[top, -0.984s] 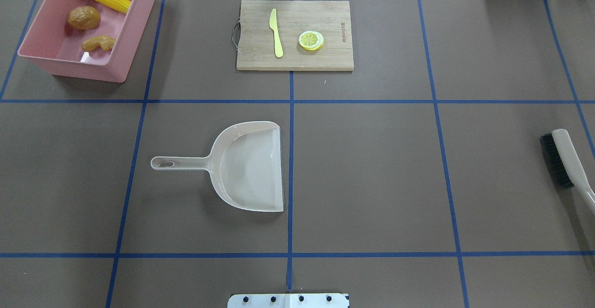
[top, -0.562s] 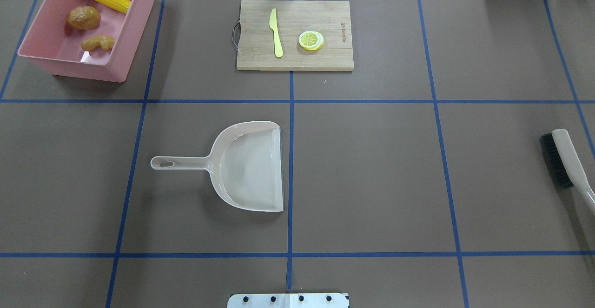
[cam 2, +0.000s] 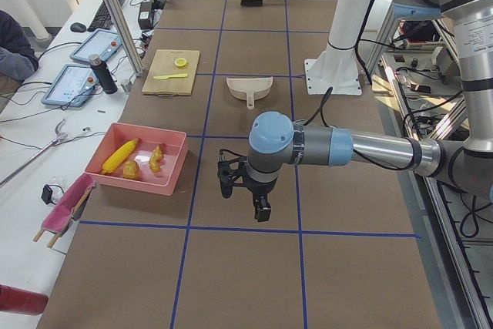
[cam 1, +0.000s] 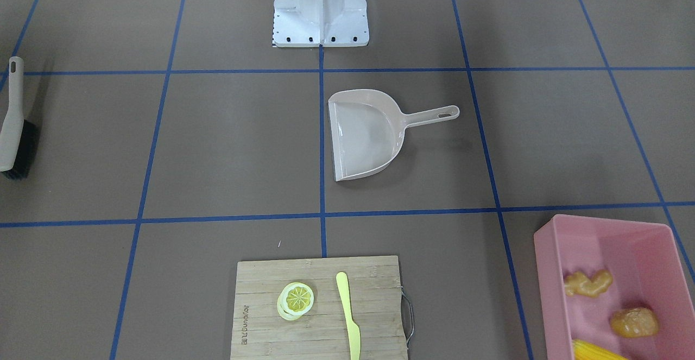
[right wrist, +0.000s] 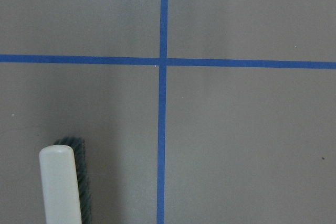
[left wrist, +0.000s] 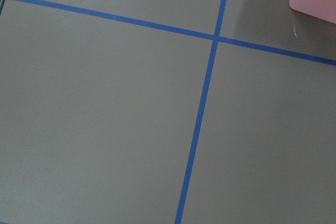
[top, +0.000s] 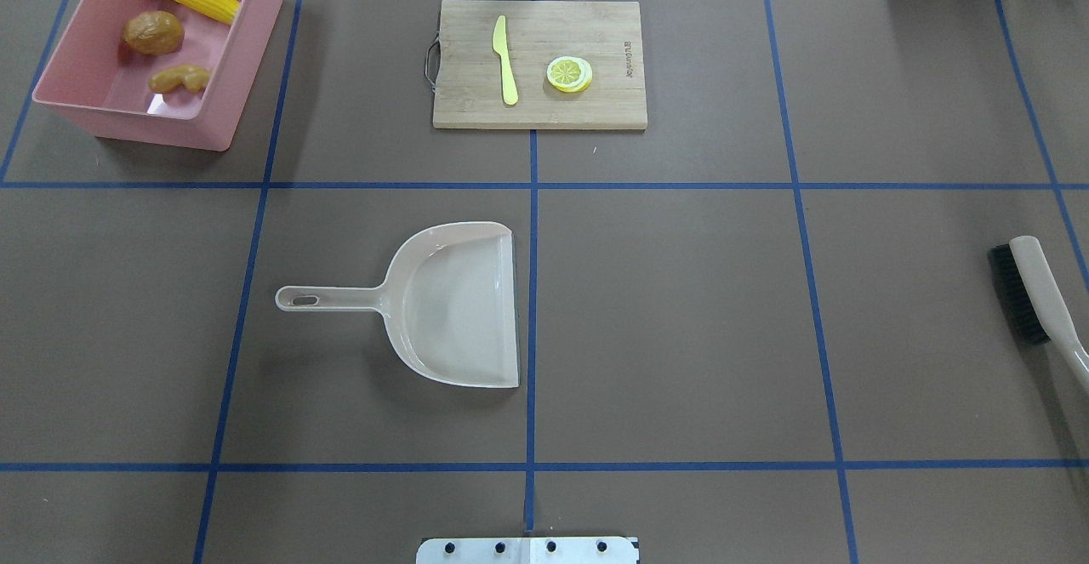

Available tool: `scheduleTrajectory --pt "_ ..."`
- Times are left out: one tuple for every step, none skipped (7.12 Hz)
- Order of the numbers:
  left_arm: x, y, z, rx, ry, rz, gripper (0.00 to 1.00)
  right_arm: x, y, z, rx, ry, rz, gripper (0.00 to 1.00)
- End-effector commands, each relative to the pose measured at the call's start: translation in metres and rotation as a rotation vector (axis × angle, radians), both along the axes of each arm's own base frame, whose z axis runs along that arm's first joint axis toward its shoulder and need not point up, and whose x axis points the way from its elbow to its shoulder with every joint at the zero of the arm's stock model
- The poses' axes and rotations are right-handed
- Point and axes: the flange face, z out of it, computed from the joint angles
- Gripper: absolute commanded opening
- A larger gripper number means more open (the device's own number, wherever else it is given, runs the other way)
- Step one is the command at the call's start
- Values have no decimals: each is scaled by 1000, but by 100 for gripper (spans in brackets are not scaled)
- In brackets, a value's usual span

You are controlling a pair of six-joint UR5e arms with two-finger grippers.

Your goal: Sweep and dump trash into bin

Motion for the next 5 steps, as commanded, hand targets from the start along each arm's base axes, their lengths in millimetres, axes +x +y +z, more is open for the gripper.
scheduleTrajectory --pt "-1 -20 13 -32 5 0 99 0 -1 0 -1 -1 2 100" --pt "-3 -16 13 -36 6 -7 99 0 -1 0 -1 -1 2 100" --pt "-5 5 23 -56 15 -15 99 0 -3 -1 0 -1 2 100" --pt "-4 5 27 -32 14 -17 99 0 -3 -1 1 -1 3 100" --pt "-6 -3 17 -7 9 -19 99 0 -3 -1 1 -1 3 100"
